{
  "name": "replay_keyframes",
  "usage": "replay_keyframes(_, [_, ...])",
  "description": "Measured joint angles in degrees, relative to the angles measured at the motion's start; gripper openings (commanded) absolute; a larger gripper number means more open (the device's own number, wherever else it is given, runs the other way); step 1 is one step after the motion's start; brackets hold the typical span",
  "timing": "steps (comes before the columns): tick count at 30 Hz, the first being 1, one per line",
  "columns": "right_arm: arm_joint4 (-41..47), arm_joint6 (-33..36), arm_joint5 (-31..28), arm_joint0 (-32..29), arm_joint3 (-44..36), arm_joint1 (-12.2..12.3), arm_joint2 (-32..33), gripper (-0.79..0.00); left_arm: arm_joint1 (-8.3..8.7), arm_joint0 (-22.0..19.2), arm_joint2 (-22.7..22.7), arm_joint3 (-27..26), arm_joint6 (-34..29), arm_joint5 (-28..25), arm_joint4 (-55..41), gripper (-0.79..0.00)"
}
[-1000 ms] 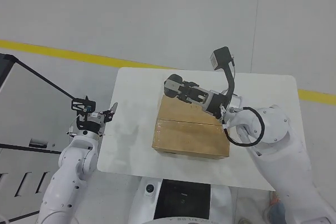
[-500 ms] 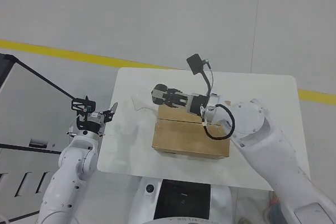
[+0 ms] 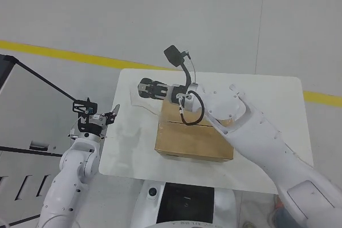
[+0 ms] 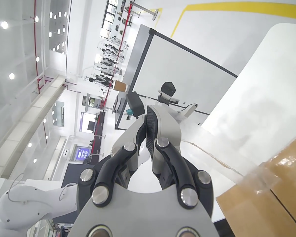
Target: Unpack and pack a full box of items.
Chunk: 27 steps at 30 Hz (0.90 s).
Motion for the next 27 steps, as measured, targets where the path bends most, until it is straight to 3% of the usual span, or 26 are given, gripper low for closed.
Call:
replay_keyframes(7, [2.1,-3.3,-6.1,1.7,0.5,-2.0,-1.7,-0.785,0.01,-0.5,-0.8,0.4,-1.0,-0.9,-1.3,0.0])
replay_keyframes(12, [1.6,-3.6,-6.4,1.6,0.2,-2.3,-1.3,-0.785,0.17,-1.5,-3.7,1.0,-0.7,-0.5,-0.8,0.0])
replay_keyframes(27, [-1.3,-2.6,-6.7,0.9,-1.1,-2.6,-2.2,-0.785,0.02,-2.1,-4.0,1.5,-1.7,-1.0,-1.2,0.0])
